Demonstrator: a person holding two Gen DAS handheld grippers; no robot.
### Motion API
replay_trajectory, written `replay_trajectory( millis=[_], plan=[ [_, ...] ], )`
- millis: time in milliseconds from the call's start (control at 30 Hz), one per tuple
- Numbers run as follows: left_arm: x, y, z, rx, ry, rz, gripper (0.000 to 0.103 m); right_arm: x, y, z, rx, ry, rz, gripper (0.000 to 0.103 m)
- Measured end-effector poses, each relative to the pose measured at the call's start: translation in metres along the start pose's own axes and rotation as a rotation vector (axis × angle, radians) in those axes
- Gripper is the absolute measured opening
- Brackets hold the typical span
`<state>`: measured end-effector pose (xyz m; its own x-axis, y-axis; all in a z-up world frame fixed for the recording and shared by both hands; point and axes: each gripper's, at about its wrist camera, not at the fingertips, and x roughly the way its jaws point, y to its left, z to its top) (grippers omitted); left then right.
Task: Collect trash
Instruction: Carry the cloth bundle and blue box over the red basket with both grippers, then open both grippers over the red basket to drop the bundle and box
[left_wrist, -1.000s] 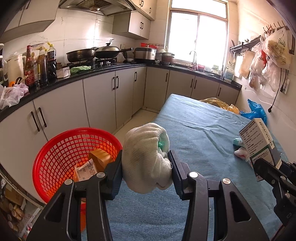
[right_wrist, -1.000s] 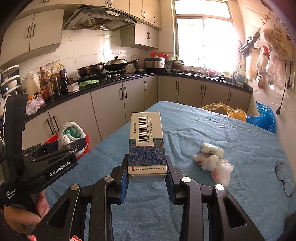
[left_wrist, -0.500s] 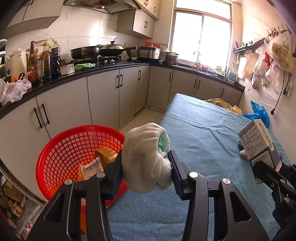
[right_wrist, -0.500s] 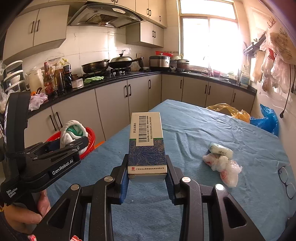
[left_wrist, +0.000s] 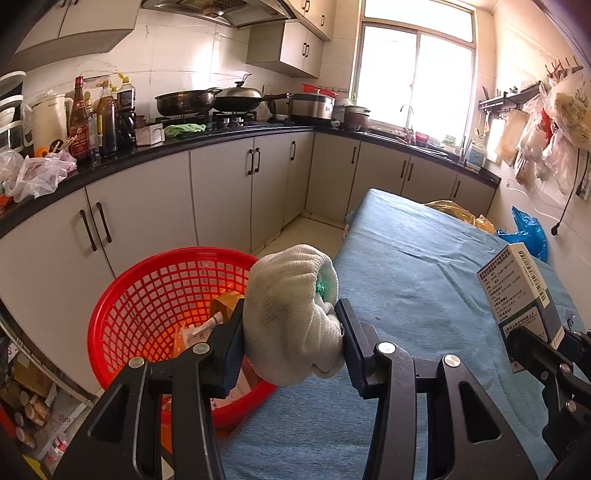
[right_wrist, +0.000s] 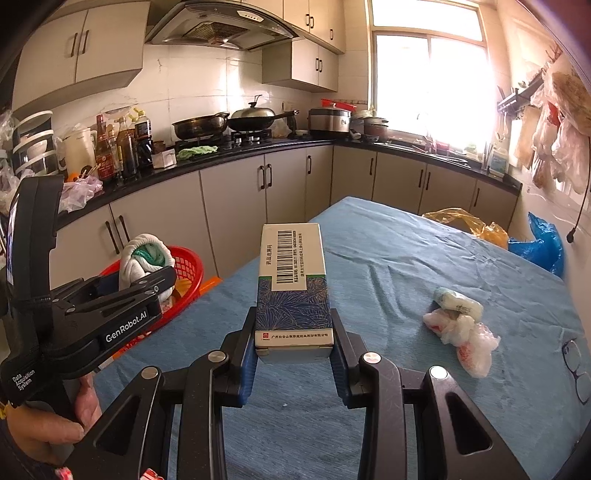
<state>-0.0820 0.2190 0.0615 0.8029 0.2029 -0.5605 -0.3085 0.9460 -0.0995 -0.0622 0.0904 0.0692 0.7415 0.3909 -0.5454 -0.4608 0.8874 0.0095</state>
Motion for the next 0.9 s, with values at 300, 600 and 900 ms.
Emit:
replay_trajectory(
  millis=[300,600,900],
  plan=[
    [0.001,0.032,0.005,-0.051,0.025,0.015,0.045,0.017,0.022,0.016,-0.008,0.027,0.079,0.037],
    [0.004,0.102,0.011,-0.132,0.050,0.077,0.045,0.037,0.066,0.040,-0.062,0.040,0.178,0.037],
    [0.026,0.132,0.005,-0.160,0.118,0.091,0.050,0.083,0.109,0.061,-0.078,0.109,0.285,0.037]
  ],
)
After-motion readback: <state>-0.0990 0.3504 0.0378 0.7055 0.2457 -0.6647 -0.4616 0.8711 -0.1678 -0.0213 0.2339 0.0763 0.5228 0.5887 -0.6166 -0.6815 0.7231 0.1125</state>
